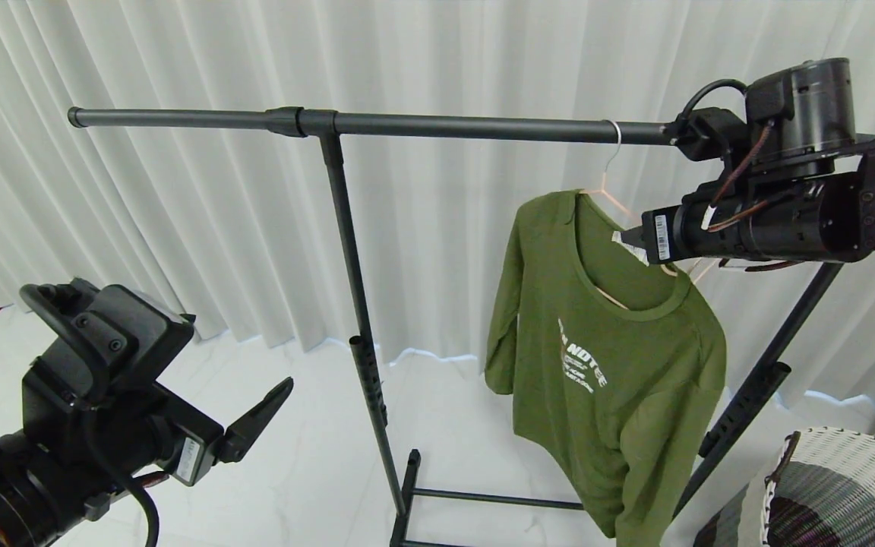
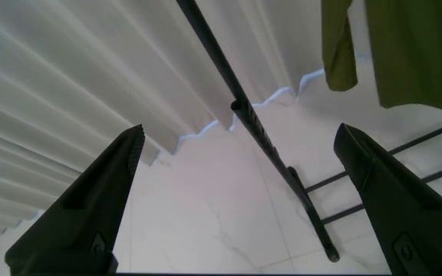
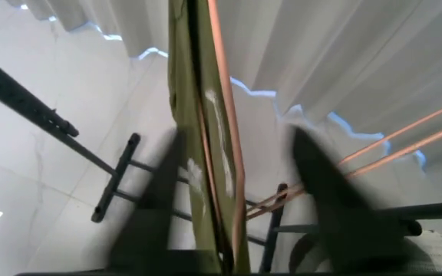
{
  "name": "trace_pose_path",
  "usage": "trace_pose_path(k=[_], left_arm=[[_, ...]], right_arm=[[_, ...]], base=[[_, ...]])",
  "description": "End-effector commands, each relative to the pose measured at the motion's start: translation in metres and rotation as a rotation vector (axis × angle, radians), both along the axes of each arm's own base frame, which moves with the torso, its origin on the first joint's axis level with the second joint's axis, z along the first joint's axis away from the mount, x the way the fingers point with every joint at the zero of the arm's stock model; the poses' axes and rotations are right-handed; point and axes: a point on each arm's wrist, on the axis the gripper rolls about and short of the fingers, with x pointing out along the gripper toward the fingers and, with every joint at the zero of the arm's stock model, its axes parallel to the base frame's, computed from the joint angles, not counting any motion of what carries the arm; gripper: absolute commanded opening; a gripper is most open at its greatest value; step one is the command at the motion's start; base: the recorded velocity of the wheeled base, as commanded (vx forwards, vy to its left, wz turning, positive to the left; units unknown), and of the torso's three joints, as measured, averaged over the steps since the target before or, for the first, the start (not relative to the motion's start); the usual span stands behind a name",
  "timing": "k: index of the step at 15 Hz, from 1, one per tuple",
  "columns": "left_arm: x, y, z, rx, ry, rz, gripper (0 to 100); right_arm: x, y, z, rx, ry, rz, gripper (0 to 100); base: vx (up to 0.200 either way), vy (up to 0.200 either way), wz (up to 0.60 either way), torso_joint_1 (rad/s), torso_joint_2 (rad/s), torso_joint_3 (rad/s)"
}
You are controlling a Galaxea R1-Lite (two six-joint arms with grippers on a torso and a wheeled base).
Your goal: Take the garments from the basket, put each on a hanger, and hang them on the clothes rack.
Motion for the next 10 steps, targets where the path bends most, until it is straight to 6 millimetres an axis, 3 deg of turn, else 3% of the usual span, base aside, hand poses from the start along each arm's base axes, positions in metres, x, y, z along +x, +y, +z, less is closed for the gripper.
trace_pose_path(k=[1, 6, 9, 10], left_arm=[[0.001, 0.002, 0.001, -0.003, -0.003, 0.017, 100], [0.005, 0.013, 0.0, -0.002, -0.002, 0.086, 100], [0.006, 0.022, 0.002, -0.005, -0.011, 0.147, 100], [0.006, 0.026, 0.002, -0.006, -0.014, 0.172, 100]], right_arm=[[-0.024, -0.008, 0.015, 0.024, -0.028, 0.015, 100], [-0.098, -0.057, 0.021, -0.006, 0.007, 0.004, 100], [-0.144, -0.104, 0.005, -0.144, 0.08, -0.068, 100], [-0.155, -0.119, -0.005, -0.199, 0.086, -0.112, 100]], base=[[0.0, 0.0, 0.0, 0.0, 0.0, 0.0], [0.0, 0.0, 0.0, 0.0, 0.0, 0.0], [0.0, 0.0, 0.0, 0.0, 0.0, 0.0], [-0.2, 0.0, 0.0, -0.002, 0.01, 0.002]])
